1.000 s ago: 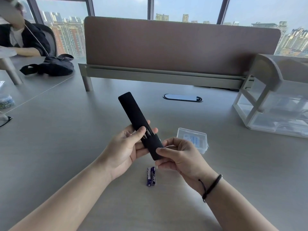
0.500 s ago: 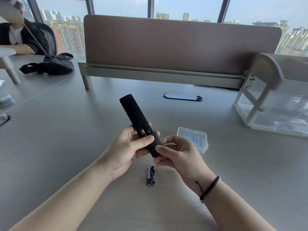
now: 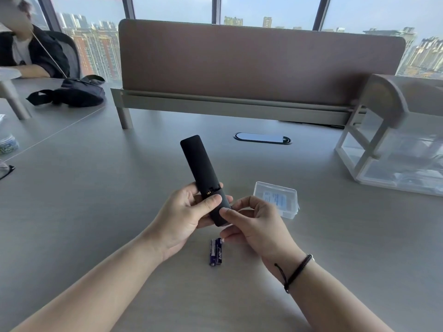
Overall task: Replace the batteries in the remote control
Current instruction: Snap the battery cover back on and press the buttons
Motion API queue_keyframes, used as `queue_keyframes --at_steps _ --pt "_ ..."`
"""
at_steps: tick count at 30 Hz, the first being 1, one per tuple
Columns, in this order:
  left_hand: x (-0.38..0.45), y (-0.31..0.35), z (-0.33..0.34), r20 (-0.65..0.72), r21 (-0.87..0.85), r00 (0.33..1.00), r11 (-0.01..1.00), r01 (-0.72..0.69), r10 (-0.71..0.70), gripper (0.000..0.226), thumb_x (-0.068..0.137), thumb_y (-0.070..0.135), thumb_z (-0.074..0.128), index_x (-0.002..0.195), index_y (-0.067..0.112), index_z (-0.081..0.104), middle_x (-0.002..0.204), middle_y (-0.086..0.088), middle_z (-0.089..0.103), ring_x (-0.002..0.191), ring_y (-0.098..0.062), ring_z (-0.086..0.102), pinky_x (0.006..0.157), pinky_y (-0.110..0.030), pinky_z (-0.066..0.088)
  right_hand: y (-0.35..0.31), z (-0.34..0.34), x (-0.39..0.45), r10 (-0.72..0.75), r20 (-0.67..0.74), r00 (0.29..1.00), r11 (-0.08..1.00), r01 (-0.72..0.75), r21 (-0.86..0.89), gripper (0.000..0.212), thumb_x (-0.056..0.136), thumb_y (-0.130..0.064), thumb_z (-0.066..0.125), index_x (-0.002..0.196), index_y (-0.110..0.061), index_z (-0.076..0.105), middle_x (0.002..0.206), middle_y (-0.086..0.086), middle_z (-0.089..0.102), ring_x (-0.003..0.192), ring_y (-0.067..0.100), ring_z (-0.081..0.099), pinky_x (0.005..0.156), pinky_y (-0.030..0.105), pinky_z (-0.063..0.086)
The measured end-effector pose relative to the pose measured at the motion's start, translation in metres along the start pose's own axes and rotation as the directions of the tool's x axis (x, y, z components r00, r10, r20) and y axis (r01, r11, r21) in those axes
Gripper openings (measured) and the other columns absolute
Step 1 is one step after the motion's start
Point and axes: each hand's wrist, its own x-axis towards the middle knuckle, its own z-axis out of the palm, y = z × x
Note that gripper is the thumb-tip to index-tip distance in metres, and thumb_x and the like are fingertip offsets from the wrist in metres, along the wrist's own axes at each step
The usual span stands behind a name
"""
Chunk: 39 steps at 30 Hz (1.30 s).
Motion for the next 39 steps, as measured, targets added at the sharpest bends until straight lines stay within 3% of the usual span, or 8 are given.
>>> queue_keyframes --at_steps 5,8,12,17,24,28,32,39 --pt "0.000 0.002 0.000 -0.012 -0.016 1.000 1.000 0.004 -0.004 0.022 0.094 0.007 0.057 0.115 0.003 0.061 0.103 -0.021 0.075 0.079 -0.032 0.072 0.069 -0.035 0.058 0.000 0.002 -0.002 -0.061 -0.029 0.998 0.991 0.057 -0.124 0.024 0.085 -0.019 0.077 0.087 -0.002 0.060 0.070 0.016 0.075 0.052 0.027 0.067 0.058 0.046 0.059" --pt "0.001 0.002 0.000 0.009 -0.057 0.999 0.998 0.035 -0.034 0.024 0.093 0.011 0.057 0.115 0.003 0.063 0.106 -0.021 0.074 0.091 -0.032 0.073 0.076 -0.037 0.059 0.001 0.003 -0.003 -0.168 -0.066 0.983 0.958 0.148 -0.246 0.024 0.084 -0.022 0.077 0.087 -0.005 0.060 0.064 0.009 0.071 0.047 0.024 0.065 0.054 0.046 0.058" --pt "0.001 0.001 0.000 0.016 -0.062 0.998 0.996 0.056 -0.055 0.029 0.089 0.016 0.060 0.115 0.005 0.065 0.108 -0.020 0.074 0.100 -0.033 0.071 0.082 -0.039 0.059 0.004 0.003 -0.003 -0.253 -0.065 0.965 0.915 0.216 -0.341 0.027 0.078 -0.030 0.081 0.084 -0.018 0.057 0.067 0.006 0.070 0.049 0.027 0.068 0.049 0.035 0.054" --pt "0.001 0.002 0.000 -0.006 -0.070 0.997 0.995 0.072 -0.072 0.024 0.095 0.013 0.056 0.115 0.003 0.066 0.110 -0.025 0.072 0.105 -0.040 0.069 0.079 -0.039 0.059 0.008 0.003 -0.002 -0.339 -0.055 0.939 0.856 0.284 -0.431 0.025 0.076 -0.038 0.079 0.082 -0.029 0.056 0.069 -0.001 0.068 0.057 0.025 0.068 0.053 0.036 0.055" --pt "0.000 0.005 -0.001 -0.006 -0.139 0.993 0.984 0.114 -0.116 0.023 0.097 0.018 0.053 0.109 0.003 0.066 0.109 -0.026 0.072 0.098 -0.038 0.071 0.078 -0.040 0.059 0.010 0.001 0.001 -0.341 0.003 0.940 0.858 0.313 -0.406 0.024 0.076 -0.039 0.077 0.078 -0.038 0.053 0.071 -0.003 0.069 0.052 0.019 0.062 0.052 0.029 0.049" --pt "0.001 0.007 -0.002 -0.004 -0.170 0.992 0.978 0.121 -0.124 0.023 0.098 0.019 0.053 0.108 0.004 0.067 0.107 -0.024 0.074 0.094 -0.034 0.072 0.077 -0.040 0.060 0.006 -0.003 -0.001 -0.365 0.055 0.929 0.821 0.349 -0.451 0.028 0.075 -0.041 0.078 0.094 -0.037 0.058 0.068 -0.003 0.065 0.051 0.011 0.055 0.053 0.028 0.047" --pt "0.001 0.010 -0.004 0.002 -0.219 0.991 0.967 0.130 -0.133 0.022 0.093 0.016 0.057 0.105 0.002 0.069 0.094 -0.022 0.075 0.084 -0.032 0.074 0.063 -0.033 0.060 0.000 -0.005 -0.007 -0.449 0.147 0.881 0.708 0.451 -0.543 0.033 0.078 -0.039 0.078 0.108 -0.041 0.064 0.065 -0.010 0.057 0.049 0.007 0.048 0.051 0.017 0.039" --pt "0.000 0.008 -0.005 0.081 -0.173 0.987 0.973 0.154 -0.142 0.032 0.082 0.008 0.065 0.112 -0.004 0.065 0.099 -0.023 0.073 0.087 -0.032 0.074 0.067 -0.033 0.060 -0.001 -0.011 -0.003 -0.448 0.129 0.885 0.730 0.445 -0.519 0.030 0.069 -0.042 0.085 0.094 -0.040 0.069 0.060 -0.010 0.056 0.046 0.006 0.045 0.050 0.016 0.036"
